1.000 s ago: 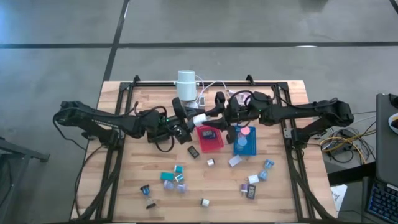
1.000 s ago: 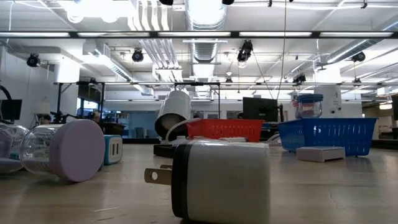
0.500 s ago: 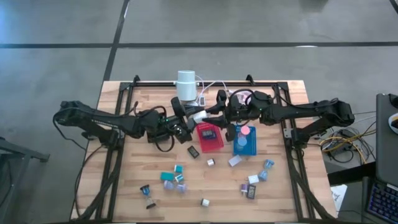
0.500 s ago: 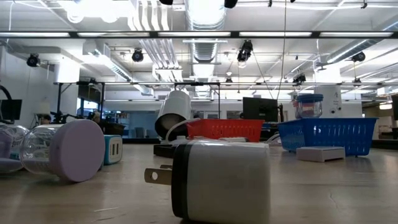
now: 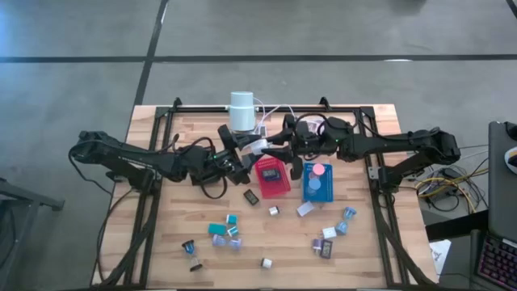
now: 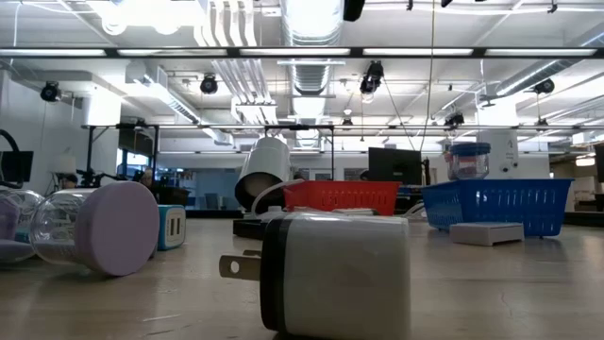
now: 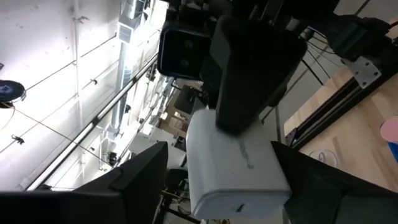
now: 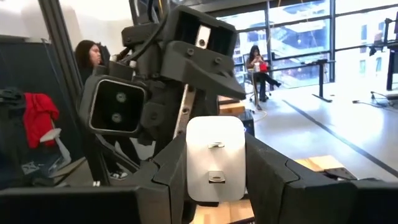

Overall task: Pick & Place Office items
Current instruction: Put the white charger adapter into the black bin, then put the purple hourglass into the blue bin

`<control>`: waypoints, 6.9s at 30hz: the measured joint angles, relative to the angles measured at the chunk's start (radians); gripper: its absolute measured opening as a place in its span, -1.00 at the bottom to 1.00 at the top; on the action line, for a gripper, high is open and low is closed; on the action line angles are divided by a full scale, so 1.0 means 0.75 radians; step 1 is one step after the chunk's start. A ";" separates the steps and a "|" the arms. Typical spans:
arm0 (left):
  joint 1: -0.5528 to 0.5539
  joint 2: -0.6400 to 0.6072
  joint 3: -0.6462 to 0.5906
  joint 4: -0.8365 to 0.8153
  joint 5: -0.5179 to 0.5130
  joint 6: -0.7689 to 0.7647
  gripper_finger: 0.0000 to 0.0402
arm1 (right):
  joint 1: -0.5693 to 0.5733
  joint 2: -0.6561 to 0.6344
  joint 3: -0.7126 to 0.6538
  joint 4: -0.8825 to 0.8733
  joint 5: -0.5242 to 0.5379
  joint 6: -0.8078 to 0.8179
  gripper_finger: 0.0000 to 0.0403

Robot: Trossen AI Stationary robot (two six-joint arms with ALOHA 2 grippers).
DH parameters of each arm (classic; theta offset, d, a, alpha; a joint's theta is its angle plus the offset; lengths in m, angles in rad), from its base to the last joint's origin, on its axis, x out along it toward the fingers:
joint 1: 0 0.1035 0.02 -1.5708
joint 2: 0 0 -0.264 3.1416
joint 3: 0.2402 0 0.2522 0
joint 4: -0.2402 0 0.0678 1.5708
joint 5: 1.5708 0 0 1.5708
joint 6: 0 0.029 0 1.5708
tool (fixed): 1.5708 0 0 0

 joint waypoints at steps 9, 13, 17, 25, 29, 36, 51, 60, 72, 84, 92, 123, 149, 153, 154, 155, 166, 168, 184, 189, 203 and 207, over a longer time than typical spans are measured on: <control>0.000 0.000 0.001 -0.002 0.000 -0.006 0.19 | 0.000 0.000 0.000 0.006 0.002 -0.001 -0.42; 0.000 0.002 0.001 -0.004 0.000 -0.005 -0.08 | 0.000 0.000 0.001 0.011 0.004 0.001 -0.42; 0.000 0.002 0.001 -0.005 -0.006 0.000 -0.17 | 0.000 0.000 0.001 0.010 0.006 0.004 -0.42; -0.002 -0.001 0.001 -0.006 -0.027 -0.045 -0.17 | 0.001 -0.012 0.000 -0.023 -0.002 -0.062 -0.22; -0.005 -0.051 0.001 -0.022 -0.026 -0.103 -0.17 | 0.002 -0.053 -0.001 -0.051 -0.007 -0.134 0.01; 0.001 -0.285 -0.020 -0.318 0.232 -0.422 -0.17 | 0.051 -0.189 -0.051 -0.169 -0.010 -0.427 0.17; 0.030 -0.778 -0.152 -0.973 0.478 -1.202 -0.17 | 0.140 -0.653 -0.493 -0.202 0.244 -0.575 -0.31; 0.037 -1.094 -0.625 -0.662 0.481 -1.232 -0.17 | 0.140 -0.981 -0.822 -0.200 0.375 -0.471 -0.89; 0.129 -1.563 -0.906 -0.743 0.505 -1.337 -0.17 | 0.140 -1.261 -1.086 -0.196 0.304 -0.405 -0.96; 0.129 -1.673 -1.171 -0.704 0.496 -1.531 -0.17 | 0.140 -1.302 -1.163 -0.198 0.264 -0.413 -0.96; 0.129 -1.647 -1.119 -0.882 0.347 -1.623 -0.17 | 0.140 -1.301 -1.178 -0.197 0.269 -0.380 -0.96; 0.427 -0.768 -0.739 -1.384 0.432 -1.943 -0.17 | 0.139 -1.301 -1.168 -0.181 0.274 -0.432 -0.96; 0.443 -0.428 -0.764 -1.375 0.481 -2.096 0.09 | 0.139 -1.301 -1.154 -0.123 0.274 -0.456 -0.96; 0.443 -0.429 -0.764 -1.373 0.483 -2.096 0.46 | 0.139 -1.301 -1.154 -0.123 0.274 -0.456 -0.96; 0.443 -0.431 -0.763 -1.374 0.492 -2.096 0.52 | 0.139 -1.301 -1.154 -0.123 0.274 -0.456 -0.96; 0.443 -0.433 -0.758 -1.378 0.502 -2.095 0.58 | 0.139 -1.301 -1.154 -0.123 0.274 -0.456 -0.96; 0.440 -0.636 -0.544 -1.390 0.516 -1.867 0.58 | 0.139 -1.301 -1.154 -0.124 0.274 -0.458 -0.96; 0.438 -0.702 -0.537 -1.300 0.517 -1.806 0.54 | 0.139 -1.301 -1.154 -0.124 0.274 -0.460 -0.96; 0.440 -1.103 -0.919 -0.440 0.641 -1.514 -0.48 | 0.138 -1.301 -1.154 -0.106 0.273 -0.424 -0.96; 0.441 -1.175 -1.014 -0.388 0.811 -1.436 -0.94 | 0.138 -1.301 -1.154 -0.086 0.273 -0.422 -0.96; 0.443 -1.572 -1.144 -0.612 0.826 -1.467 -0.99 | 0.138 -1.298 -1.154 -0.085 0.274 -0.410 -0.96; 0.443 -1.621 -1.173 -0.644 0.842 -1.506 -1.00 | 0.138 -1.298 -1.155 -0.085 0.274 -0.410 -0.96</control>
